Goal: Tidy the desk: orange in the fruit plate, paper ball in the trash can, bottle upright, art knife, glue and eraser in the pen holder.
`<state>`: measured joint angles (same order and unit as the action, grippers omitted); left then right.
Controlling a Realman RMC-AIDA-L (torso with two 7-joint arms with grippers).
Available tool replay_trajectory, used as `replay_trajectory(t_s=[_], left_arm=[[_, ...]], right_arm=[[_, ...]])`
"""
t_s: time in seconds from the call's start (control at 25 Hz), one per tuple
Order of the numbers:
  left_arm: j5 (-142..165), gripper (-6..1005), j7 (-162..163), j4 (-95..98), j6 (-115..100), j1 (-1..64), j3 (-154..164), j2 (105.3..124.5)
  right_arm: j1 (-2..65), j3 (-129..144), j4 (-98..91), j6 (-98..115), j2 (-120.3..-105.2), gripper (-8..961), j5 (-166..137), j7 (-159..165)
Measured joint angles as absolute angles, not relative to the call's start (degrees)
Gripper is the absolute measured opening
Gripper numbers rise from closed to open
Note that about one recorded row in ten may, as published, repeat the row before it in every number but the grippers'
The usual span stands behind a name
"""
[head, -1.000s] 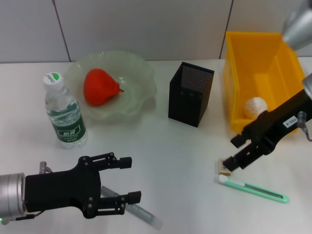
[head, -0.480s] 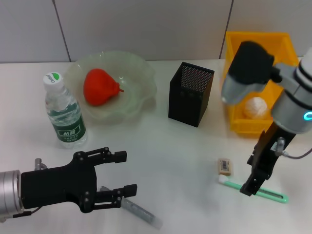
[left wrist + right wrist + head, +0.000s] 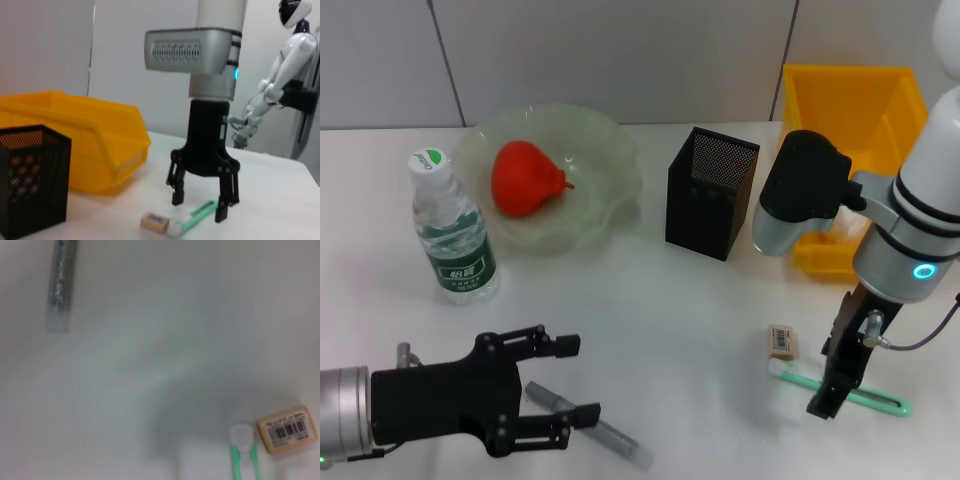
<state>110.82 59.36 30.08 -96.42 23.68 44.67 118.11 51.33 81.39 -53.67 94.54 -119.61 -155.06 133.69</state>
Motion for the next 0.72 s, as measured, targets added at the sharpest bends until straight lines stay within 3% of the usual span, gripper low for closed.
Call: replay_trajectory(t_s=[0.72], left_arm=[[113.1,785,57.3,29.7,-95.9,23.6,44.8,118.03]], right_arm=[[51.2,84.1,-53.7,92.2,-119.63,721,-154.0,135.1]])
